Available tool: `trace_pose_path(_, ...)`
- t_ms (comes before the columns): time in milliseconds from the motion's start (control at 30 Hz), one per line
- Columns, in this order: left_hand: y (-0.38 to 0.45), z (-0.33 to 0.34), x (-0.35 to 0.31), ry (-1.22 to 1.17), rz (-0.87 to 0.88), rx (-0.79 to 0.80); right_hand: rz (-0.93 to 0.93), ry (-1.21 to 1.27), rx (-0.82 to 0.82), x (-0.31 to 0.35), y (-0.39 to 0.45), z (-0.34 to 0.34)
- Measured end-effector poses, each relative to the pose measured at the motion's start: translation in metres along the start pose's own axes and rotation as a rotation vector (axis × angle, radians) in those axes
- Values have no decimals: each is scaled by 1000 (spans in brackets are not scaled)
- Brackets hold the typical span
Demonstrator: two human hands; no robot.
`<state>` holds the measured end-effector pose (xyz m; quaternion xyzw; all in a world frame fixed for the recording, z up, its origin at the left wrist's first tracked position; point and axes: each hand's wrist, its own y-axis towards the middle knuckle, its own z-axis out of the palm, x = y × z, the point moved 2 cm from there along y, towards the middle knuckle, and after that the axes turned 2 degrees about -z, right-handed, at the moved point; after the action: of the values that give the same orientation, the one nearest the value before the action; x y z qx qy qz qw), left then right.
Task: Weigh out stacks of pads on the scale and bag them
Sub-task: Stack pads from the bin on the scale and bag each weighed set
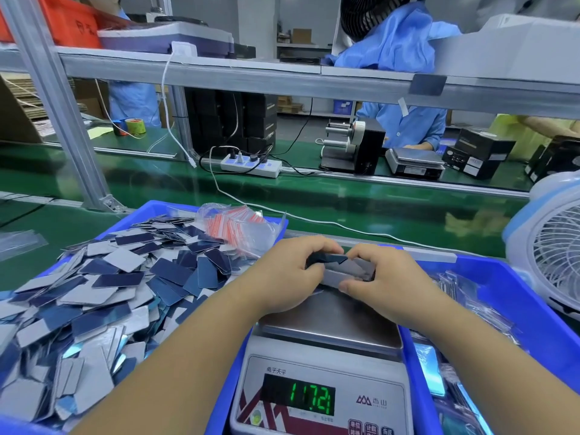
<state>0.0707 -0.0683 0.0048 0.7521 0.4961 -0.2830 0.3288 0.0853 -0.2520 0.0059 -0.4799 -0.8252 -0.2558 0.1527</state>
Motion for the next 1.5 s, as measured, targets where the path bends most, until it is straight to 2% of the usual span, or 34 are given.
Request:
trace_pose_path(133,3,-2,4,44,-40,-2,22,-39,32,-3,-1,6)
trace_pose_path(400,6,-8,11,-105,-123,-78,56,52,74,-4,1,2)
trace_pose_path(433,6,-7,11,-161,-147,-92,61,58,77,-5,1,1)
trace_pose_path(533,7,-14,11,-571,-227,-183,83,78,80,-7,0,-2)
trace_pose_path(567,8,-19,13,-621,-226,-232,81,83,77,-7,0,-2)
trace_pose_path(633,9,-23,18,-518,-222,-282,54,69,58,-5,-2,-1)
trace_pose_path(767,10,-14,21,-408,-196,-242,-122,-87,-39,7,-3,3)
trace_pose_path(900,10,-10,18,-284,-164,-225,-215,-78,-155,13,-4,0)
trace_pose_path(1067,6,-3,12,-81,-188,-62,-262,-50,-193,15,-6,0)
trace_pose_path(1267,2,-1,7,-112,-174,71,-213,-26,-160,5,-2,4)
trace_pose_path(1400,1,3,6,216,-113,190,-139,-7,-75,1,-1,13)
trace_pose_path(1500,1,8,6,335,-88,179,-88,-14,-35,-1,0,17)
